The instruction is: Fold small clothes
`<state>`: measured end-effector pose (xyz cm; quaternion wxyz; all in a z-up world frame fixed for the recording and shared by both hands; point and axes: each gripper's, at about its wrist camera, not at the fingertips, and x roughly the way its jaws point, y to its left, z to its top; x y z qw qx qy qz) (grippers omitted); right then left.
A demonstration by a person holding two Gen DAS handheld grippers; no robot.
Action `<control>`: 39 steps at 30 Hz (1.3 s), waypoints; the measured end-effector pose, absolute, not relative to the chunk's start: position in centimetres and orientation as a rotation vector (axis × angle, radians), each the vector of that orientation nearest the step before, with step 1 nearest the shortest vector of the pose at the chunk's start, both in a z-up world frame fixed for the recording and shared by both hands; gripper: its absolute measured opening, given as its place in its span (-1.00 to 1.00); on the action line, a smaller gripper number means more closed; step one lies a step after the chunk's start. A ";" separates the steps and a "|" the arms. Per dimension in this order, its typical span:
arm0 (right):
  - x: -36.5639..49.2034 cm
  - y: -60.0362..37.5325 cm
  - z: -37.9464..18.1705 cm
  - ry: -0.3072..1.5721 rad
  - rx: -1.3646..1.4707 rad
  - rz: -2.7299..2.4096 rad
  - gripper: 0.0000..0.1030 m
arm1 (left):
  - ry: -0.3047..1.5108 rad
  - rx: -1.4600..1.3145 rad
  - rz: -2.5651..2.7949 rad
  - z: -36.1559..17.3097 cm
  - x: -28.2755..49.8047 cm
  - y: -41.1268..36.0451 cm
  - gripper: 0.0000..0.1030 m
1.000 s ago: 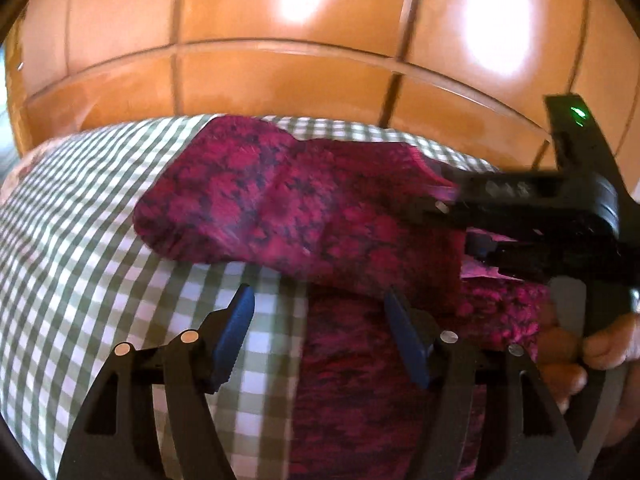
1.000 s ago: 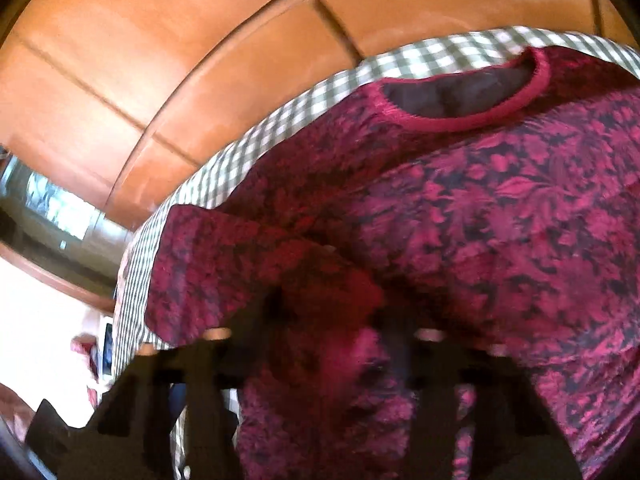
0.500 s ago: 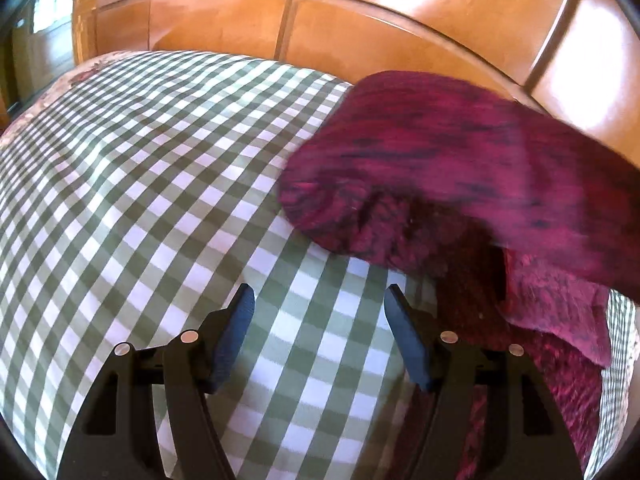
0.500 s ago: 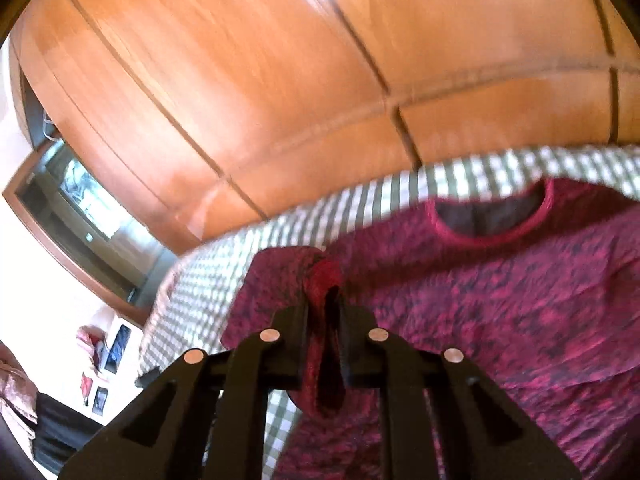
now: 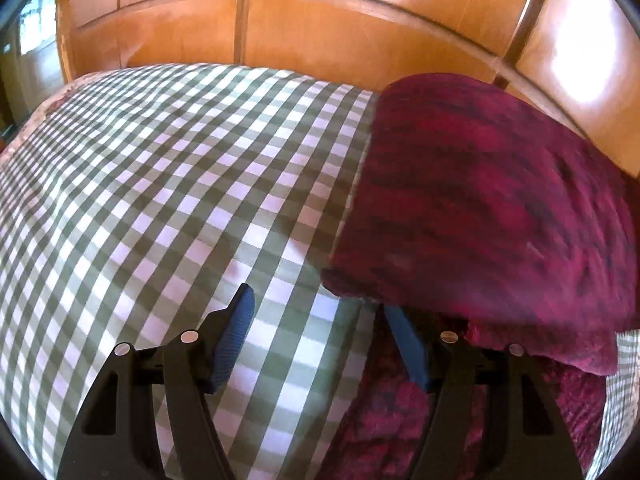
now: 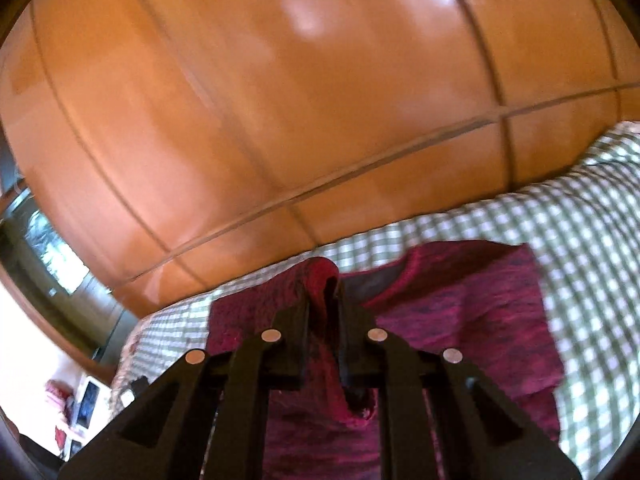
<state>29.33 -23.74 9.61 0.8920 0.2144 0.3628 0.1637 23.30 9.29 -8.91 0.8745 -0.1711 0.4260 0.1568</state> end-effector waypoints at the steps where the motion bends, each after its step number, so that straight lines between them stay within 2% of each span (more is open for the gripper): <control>1: 29.1 -24.7 9.3 0.753 0.441 0.313 -0.81 | 0.899 -0.351 0.347 -9.1 23.7 9.6 0.29; 8: 30.5 -29.1 2.4 0.890 0.386 0.103 -0.81 | 0.928 -0.362 0.340 -10.1 24.0 9.6 0.29; 11: 30.4 -31.1 -0.8 0.933 0.478 0.106 -0.77 | 0.927 -0.345 0.346 -10.1 23.7 9.2 0.28; 12: 30.1 -31.9 -1.3 0.929 0.539 0.125 -0.60 | 0.927 -0.345 0.344 -10.1 23.7 9.3 0.28; 13: 29.5 -32.7 -1.6 0.918 0.596 0.130 -0.31 | 0.927 -0.347 0.342 -10.0 23.8 9.3 0.28; 15: 28.1 -34.3 -2.0 0.895 0.686 0.150 0.05 | 0.926 -0.347 0.339 -10.0 23.9 9.3 0.27; 17: 27.0 -34.8 -2.2 0.892 0.721 0.175 0.05 | 0.917 -0.342 0.328 -9.7 23.8 9.1 0.17; 20: 26.6 -34.1 -2.6 0.919 0.704 0.193 0.02 | 0.916 -0.317 0.329 -9.6 23.8 8.6 0.14; 21: 26.8 -33.6 -2.8 0.932 0.671 0.192 -0.17 | 0.917 -0.316 0.329 -9.6 23.8 8.5 0.12; 22: 27.2 -32.9 -2.9 0.951 0.639 0.204 -0.54 | 0.918 -0.315 0.328 -9.5 23.8 8.4 0.08; 24: 27.3 -31.7 -1.9 0.950 0.560 0.193 -0.75 | 0.923 -0.313 0.329 -9.4 23.7 8.4 0.06; 27: 27.0 -31.4 0.4 0.873 0.481 0.144 -0.78 | 0.936 -0.317 0.341 -9.7 23.6 8.5 0.06; 31: 28.5 -31.0 -2.0 0.960 0.369 0.070 -0.78 | 0.947 -0.311 0.324 -9.3 22.9 9.1 0.06; 35: 27.8 -31.5 -2.6 0.948 0.412 0.081 -0.77 | 0.792 -0.394 0.299 -5.7 19.1 11.4 0.06; 39: 27.3 -32.0 -2.7 0.945 0.432 0.076 -0.74 | 0.699 -0.365 0.196 -2.4 19.3 11.3 0.06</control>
